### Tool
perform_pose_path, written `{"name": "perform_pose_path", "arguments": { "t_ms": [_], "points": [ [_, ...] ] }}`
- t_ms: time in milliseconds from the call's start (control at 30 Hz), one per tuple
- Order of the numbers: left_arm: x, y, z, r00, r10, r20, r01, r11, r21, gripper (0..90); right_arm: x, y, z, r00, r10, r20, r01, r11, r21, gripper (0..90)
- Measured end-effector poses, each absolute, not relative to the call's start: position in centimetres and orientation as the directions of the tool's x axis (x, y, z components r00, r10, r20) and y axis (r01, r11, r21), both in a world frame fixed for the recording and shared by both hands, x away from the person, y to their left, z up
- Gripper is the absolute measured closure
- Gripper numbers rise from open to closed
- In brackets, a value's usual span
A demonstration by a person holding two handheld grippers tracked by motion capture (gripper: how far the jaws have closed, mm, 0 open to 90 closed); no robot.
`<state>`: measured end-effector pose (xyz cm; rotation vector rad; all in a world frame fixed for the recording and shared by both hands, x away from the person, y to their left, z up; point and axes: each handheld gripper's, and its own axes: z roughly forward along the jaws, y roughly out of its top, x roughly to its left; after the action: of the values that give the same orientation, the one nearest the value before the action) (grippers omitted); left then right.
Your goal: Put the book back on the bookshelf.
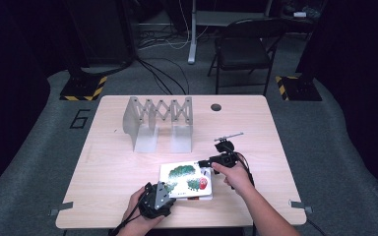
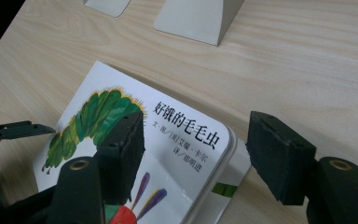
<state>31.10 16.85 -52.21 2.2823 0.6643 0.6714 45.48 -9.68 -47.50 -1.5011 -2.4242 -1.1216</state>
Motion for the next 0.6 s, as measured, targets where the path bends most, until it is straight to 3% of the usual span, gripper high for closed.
{"name": "perform_pose_path", "arguments": {
  "t_ms": [600],
  "points": [
    [31.1, 16.9, -52.3, 0.736, 0.617, 0.280, 0.270, -0.646, 0.714, 31.8, 46.7, -9.0, -48.8, -0.503, 0.729, 0.464, 0.832, 0.264, 0.487, 33.2]
  ]
}}
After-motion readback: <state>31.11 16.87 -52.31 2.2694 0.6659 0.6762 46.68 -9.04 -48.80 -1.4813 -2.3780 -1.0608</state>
